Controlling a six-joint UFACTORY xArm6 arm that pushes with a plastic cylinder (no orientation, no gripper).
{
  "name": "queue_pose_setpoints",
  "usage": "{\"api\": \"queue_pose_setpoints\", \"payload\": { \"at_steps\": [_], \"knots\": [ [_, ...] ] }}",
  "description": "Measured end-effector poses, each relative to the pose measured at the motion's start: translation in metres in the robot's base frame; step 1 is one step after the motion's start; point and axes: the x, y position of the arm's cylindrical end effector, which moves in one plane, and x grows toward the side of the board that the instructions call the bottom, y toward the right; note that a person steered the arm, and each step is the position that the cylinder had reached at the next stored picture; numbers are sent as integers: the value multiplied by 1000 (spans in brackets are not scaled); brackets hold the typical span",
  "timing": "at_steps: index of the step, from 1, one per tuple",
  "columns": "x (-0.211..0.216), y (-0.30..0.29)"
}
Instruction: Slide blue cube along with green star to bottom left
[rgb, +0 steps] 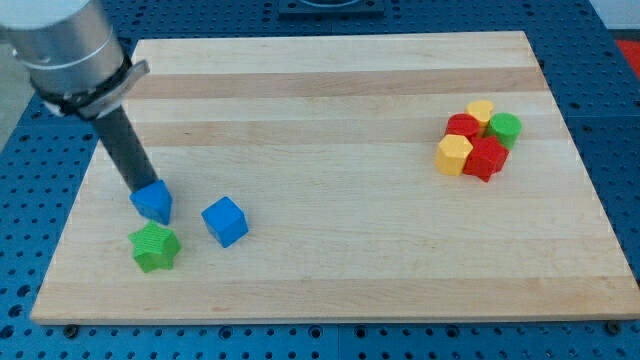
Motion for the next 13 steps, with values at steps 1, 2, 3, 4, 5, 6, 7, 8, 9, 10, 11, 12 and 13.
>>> {"api": "queue_pose_setpoints", "payload": {
  "at_steps": [1, 2, 3, 4, 5, 6, 7, 8, 9, 10, 11, 12, 13],
  "knots": [
    [36, 0],
    [55, 0],
    [32, 0],
    [-23, -6],
    [-65, 5],
    [-33, 77],
    [-25, 78],
    [-18, 89],
    [-10, 106],
    [-7, 106],
    [-6, 106],
    [-6, 124],
    [-6, 131]
  ]
}}
